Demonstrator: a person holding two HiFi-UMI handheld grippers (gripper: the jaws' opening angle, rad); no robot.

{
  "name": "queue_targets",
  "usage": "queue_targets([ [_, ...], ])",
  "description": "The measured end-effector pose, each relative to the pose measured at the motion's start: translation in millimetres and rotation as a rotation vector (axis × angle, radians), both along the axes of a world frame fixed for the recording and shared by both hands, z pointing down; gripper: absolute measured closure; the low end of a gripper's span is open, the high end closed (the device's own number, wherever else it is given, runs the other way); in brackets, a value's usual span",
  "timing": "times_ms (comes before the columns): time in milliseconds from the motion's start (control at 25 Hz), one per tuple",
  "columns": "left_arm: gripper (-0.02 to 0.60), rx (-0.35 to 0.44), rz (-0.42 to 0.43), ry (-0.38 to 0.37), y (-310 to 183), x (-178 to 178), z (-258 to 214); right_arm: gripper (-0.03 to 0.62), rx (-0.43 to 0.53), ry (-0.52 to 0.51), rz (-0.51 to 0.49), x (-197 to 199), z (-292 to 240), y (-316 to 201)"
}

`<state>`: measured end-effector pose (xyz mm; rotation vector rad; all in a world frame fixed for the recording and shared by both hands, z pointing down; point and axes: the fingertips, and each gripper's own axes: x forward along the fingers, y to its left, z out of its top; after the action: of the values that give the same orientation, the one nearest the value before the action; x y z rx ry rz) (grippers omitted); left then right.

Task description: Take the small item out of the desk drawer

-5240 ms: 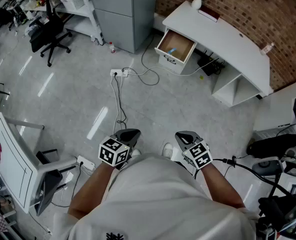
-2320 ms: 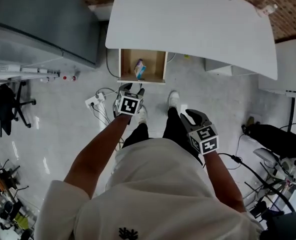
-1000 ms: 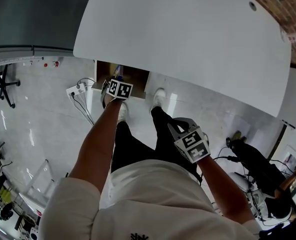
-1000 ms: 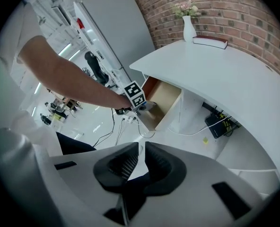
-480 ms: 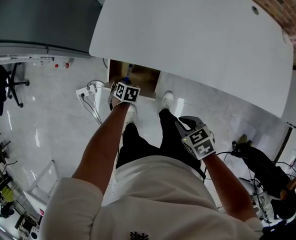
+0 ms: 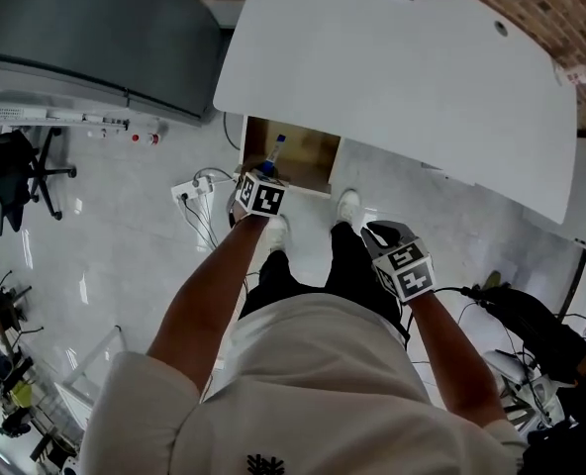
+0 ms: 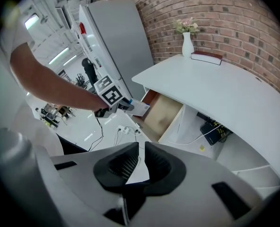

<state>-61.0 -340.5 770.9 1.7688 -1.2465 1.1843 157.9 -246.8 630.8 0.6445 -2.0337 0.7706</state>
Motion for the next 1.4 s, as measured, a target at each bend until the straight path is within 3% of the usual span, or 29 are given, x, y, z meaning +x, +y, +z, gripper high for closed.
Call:
queue_targets([
  [280,0.491,0.074,0.044,0.081,32,-24,-64,0.54,0.062,-0.03,0.059,-30,-27,11],
  [1000,0.491,0.15,0.159,0.301,140,-65,-228,0.553,0.163,-0.031,0.111,-111,-92,65],
  [1400,0.491,0.149,0.244,0.349,178,-87,-264,0.553,0.228,-0.048,0.127,-145,-116,82],
])
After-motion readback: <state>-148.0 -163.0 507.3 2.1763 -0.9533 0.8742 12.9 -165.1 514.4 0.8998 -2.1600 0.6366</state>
